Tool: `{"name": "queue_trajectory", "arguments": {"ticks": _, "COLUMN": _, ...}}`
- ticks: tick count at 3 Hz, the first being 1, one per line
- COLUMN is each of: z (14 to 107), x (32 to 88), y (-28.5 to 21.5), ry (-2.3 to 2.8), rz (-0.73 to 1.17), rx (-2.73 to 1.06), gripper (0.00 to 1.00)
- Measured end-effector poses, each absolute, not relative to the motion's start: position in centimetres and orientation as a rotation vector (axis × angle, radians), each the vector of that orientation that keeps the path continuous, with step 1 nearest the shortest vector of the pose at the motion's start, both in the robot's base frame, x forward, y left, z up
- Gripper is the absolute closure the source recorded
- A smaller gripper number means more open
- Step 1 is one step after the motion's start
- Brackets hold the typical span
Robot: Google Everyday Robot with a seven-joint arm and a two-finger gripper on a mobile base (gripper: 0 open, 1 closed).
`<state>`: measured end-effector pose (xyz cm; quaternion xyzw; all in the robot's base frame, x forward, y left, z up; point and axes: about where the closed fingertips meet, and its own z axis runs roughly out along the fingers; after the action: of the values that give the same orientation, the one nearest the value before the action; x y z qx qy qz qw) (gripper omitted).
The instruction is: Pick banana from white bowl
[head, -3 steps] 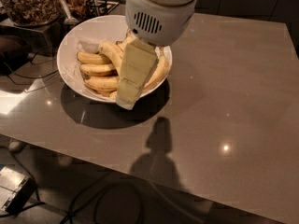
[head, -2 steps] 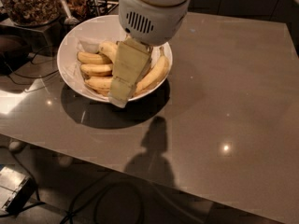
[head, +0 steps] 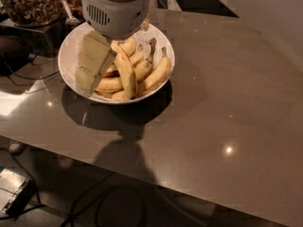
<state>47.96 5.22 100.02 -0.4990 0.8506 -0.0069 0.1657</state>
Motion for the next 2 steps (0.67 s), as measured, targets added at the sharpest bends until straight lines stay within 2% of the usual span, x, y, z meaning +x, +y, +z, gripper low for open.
{"name": "queue_trajectory", "arguments": {"ticks": 1, "z": 99.3, "x": 49.8, "y": 5.9, "ry": 2.478, "rz": 0.029, "rx": -1.379, "gripper": 0.00}}
{"name": "queue_trajectory", "arguments": {"ticks": 2, "z": 98.6, "x": 52.2, "y": 5.9, "ry": 2.537, "rz": 0.065, "rx": -1.312, "gripper": 0.06}}
